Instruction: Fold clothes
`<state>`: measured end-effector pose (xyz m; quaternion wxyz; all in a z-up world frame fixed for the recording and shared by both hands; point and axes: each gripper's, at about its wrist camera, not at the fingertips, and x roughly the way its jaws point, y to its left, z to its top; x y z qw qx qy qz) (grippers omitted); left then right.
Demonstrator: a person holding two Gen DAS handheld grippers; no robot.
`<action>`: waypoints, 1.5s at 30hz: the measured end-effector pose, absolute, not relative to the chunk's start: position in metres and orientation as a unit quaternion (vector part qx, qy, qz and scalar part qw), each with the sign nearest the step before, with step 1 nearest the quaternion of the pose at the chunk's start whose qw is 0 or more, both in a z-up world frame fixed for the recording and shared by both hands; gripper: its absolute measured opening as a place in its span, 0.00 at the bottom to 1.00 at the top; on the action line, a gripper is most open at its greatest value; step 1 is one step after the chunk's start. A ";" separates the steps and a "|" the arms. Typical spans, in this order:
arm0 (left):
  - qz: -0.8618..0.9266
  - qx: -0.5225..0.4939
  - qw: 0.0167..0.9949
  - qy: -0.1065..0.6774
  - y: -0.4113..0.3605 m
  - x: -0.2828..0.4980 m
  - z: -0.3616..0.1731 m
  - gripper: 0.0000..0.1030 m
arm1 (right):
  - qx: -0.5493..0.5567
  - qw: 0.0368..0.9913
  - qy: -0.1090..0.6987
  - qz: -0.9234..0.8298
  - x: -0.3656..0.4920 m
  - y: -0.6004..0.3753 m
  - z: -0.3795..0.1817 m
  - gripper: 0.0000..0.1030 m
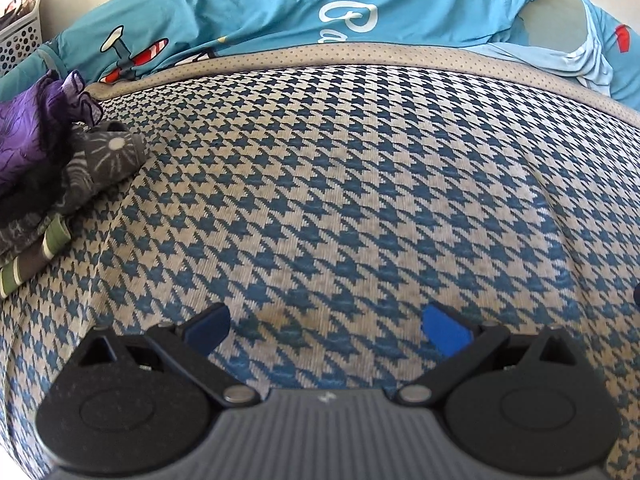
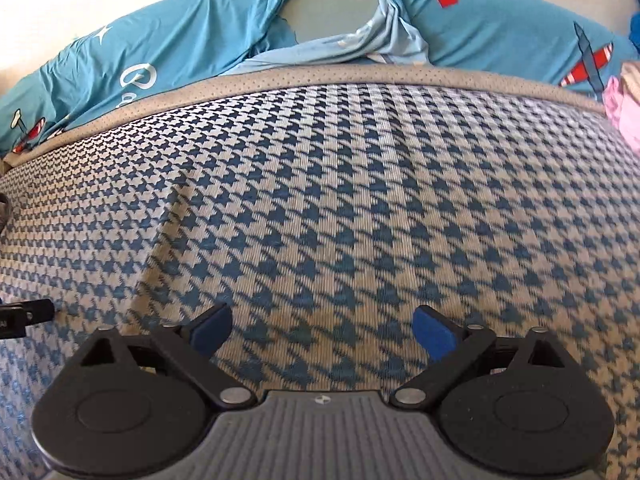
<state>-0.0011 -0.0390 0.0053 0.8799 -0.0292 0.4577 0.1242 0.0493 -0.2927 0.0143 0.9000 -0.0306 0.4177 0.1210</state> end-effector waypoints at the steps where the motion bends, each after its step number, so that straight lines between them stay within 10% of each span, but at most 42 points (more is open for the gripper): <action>1: 0.125 -0.029 0.881 0.455 -0.040 -0.001 0.005 1.00 | -0.037 0.900 0.417 0.122 0.052 -0.291 0.014 0.98; 45: 0.086 -0.025 0.889 0.449 -0.041 -0.005 0.000 1.00 | -0.069 0.934 0.330 0.118 0.079 -0.278 -0.002 1.00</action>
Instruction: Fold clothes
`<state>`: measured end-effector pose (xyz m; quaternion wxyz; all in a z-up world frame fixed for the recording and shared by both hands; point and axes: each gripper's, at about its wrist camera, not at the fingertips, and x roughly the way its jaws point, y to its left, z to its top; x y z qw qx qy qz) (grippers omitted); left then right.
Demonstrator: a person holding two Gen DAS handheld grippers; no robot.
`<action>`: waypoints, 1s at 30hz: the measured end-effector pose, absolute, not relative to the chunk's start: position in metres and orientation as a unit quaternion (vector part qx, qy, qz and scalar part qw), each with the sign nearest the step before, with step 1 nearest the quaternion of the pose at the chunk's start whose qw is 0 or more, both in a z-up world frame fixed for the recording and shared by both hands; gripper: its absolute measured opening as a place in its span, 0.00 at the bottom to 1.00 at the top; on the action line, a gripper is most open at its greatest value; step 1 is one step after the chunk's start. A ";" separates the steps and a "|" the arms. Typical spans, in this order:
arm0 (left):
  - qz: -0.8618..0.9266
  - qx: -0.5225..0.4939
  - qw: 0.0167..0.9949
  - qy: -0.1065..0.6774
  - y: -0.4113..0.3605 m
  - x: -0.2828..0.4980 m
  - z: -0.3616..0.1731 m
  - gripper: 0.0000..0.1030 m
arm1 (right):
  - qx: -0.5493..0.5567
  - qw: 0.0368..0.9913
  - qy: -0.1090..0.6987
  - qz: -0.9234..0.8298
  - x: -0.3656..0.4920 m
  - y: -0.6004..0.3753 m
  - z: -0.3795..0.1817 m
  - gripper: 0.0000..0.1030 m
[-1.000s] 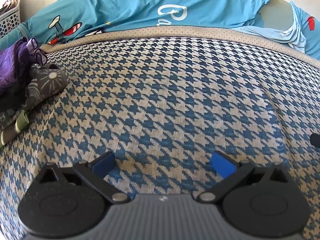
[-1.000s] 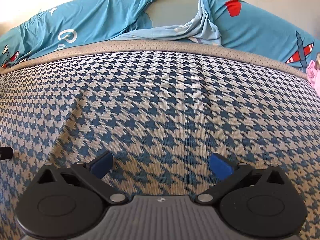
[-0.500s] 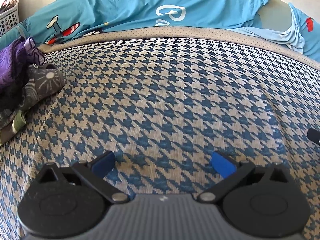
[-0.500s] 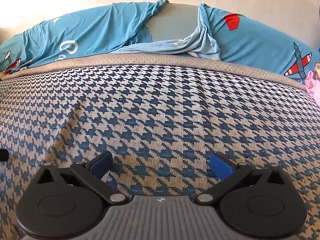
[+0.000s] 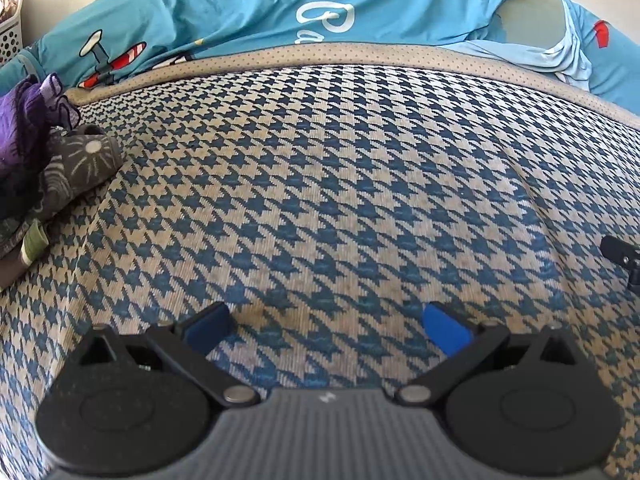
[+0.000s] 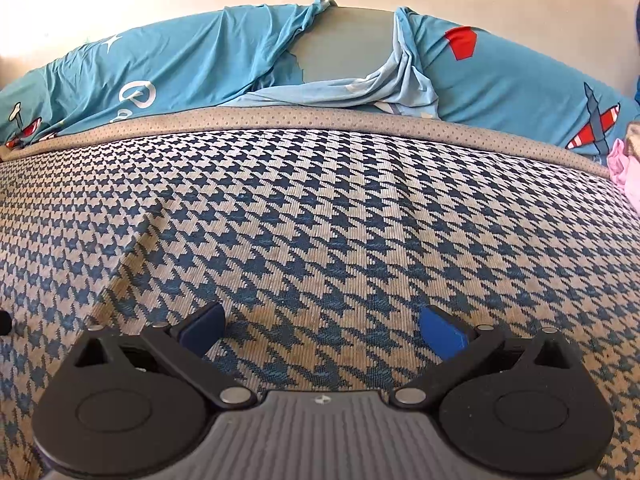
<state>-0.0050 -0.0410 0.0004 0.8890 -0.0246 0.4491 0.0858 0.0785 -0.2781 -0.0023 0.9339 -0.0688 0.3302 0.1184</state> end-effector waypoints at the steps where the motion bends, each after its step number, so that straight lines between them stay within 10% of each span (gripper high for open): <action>1: 0.086 -0.024 0.891 0.446 -0.041 -0.007 0.000 1.00 | -0.070 0.934 0.330 0.118 0.078 -0.278 -0.002 1.00; 30: 0.071 -0.018 0.897 0.435 -0.041 -0.018 -0.002 1.00 | -0.073 0.935 0.326 0.117 0.078 -0.276 -0.003 1.00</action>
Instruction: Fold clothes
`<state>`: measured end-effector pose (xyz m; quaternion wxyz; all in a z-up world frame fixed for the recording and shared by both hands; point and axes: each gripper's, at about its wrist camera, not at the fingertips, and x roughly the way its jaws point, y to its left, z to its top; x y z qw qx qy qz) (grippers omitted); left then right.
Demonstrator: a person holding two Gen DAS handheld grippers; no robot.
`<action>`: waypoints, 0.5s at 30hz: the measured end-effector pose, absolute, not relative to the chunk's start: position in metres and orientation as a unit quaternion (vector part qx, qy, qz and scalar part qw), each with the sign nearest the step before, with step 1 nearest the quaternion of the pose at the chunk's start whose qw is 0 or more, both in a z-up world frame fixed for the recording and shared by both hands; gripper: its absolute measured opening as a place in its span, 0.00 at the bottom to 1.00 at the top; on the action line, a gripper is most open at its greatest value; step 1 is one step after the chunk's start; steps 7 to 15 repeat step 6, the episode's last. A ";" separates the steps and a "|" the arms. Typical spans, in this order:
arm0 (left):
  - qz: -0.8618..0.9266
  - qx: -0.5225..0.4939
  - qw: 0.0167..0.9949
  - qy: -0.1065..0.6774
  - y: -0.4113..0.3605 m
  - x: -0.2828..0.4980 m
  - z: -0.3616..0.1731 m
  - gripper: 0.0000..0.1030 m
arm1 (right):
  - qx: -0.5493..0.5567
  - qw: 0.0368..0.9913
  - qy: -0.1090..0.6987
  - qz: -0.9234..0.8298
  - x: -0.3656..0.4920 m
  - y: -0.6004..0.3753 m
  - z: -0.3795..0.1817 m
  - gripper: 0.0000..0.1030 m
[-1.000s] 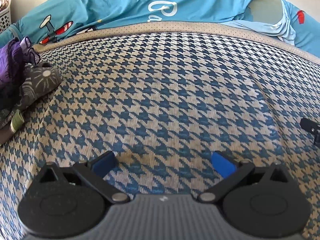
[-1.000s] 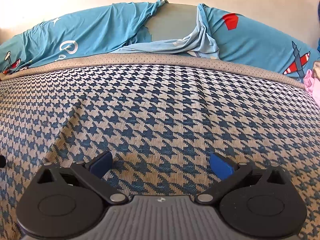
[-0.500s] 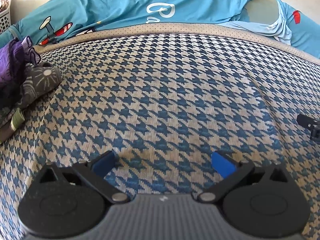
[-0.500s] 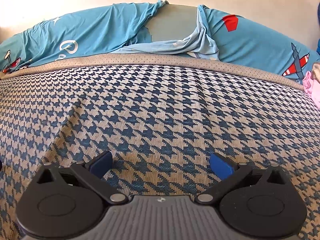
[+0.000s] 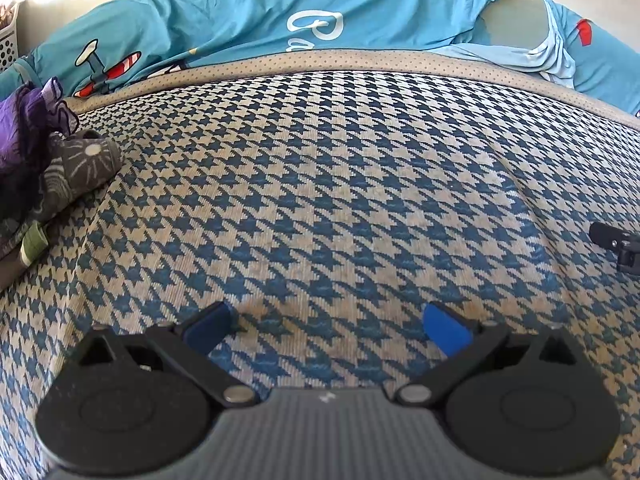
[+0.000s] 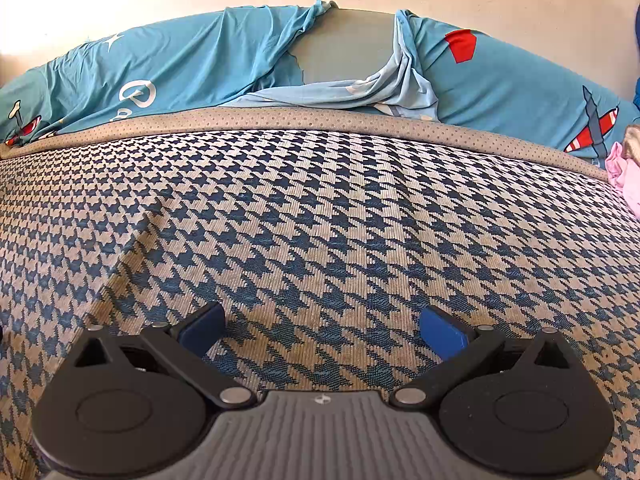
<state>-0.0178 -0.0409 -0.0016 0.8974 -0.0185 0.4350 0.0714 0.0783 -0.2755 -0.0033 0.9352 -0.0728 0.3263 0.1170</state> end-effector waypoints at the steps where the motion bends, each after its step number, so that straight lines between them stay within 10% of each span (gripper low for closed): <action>1: 0.072 -0.019 0.897 0.435 -0.041 -0.018 -0.001 1.00 | -0.073 0.935 0.326 0.117 0.078 -0.275 -0.003 1.00; 15: 0.071 -0.020 0.896 0.437 -0.042 -0.021 0.001 1.00 | -0.073 0.935 0.326 0.117 0.078 -0.275 -0.003 1.00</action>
